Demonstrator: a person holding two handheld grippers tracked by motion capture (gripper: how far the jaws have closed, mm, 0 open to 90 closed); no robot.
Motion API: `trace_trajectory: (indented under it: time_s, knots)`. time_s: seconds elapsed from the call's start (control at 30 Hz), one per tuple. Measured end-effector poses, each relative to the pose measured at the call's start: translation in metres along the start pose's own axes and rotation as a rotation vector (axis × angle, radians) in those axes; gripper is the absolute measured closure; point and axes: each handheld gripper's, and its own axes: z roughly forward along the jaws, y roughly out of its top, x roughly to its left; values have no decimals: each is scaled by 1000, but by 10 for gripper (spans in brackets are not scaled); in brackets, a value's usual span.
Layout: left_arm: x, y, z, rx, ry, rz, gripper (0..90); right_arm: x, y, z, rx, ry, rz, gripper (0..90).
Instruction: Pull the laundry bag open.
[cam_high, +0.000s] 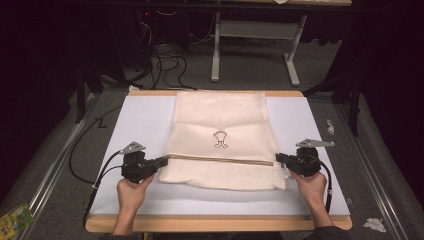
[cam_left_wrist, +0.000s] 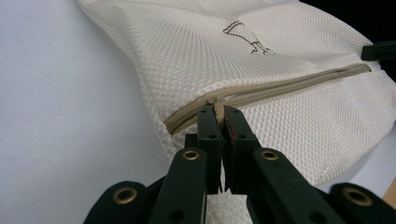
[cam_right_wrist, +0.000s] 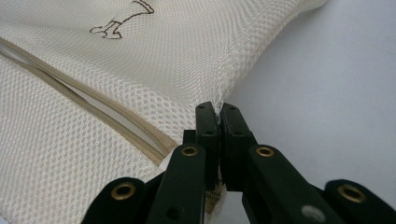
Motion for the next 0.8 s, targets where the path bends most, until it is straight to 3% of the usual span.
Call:
trace_trajectory:
  time_s: [0.8]
  knots:
    - [1, 7, -7, -4, 4, 2, 872, -2, 8, -5, -17, -10, -5, 888]
